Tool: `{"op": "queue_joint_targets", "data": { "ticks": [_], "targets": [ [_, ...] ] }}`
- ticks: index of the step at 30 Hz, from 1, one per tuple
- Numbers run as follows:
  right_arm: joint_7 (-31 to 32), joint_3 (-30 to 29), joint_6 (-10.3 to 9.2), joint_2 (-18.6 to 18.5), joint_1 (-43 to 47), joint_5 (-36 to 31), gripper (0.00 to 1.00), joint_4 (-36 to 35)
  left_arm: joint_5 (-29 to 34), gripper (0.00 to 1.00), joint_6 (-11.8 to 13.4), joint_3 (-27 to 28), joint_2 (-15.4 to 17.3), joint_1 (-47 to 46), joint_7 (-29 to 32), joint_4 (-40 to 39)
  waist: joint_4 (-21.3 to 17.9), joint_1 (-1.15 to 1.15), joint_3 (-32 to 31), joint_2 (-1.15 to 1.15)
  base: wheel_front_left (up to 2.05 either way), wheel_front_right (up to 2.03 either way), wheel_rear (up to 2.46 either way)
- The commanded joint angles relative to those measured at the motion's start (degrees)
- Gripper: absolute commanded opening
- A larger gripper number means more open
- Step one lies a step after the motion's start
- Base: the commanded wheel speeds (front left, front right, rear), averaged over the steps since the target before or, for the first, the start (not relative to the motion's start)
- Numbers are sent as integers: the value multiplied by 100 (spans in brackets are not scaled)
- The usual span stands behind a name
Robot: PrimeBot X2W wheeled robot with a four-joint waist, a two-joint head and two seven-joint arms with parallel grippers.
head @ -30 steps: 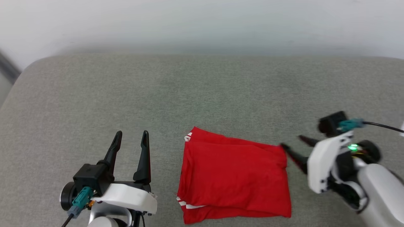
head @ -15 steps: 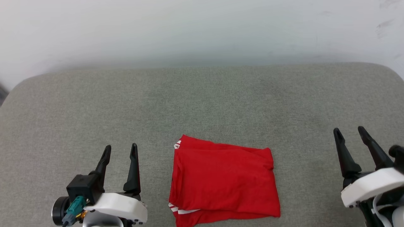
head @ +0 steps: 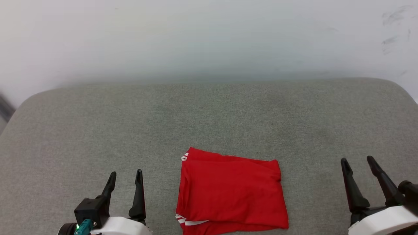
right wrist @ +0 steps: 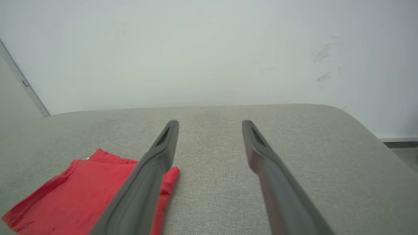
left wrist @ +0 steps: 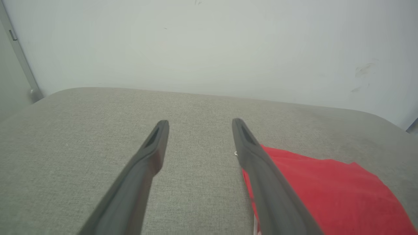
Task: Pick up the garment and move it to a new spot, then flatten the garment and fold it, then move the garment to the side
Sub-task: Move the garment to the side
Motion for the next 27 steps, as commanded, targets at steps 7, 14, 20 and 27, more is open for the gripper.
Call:
{"op": "queue_joint_targets", "data": {
  "ticks": [7,14,20,27],
  "targets": [
    [179,-16,-2,44,129,-124,100,-200,60,100,-83,92,-81,66,-41,57,-8,0,-1,0,0,0,0],
    [375,-115,-2,94,116,-69,100,-206,120,100,-117,181,-143,34,-48,72,6,0,13,0,0,0,0],
    [1156,-722,-3,-29,-12,769,100,121,224,100,-131,350,-235,26,-52,-11,62,0,73,0,0,0,0],
    [2493,-1800,-1,-457,-398,1715,100,633,399,100,-246,534,-381,-143,-46,-52,333,0,276,0,0,0,0]
  ]
}}
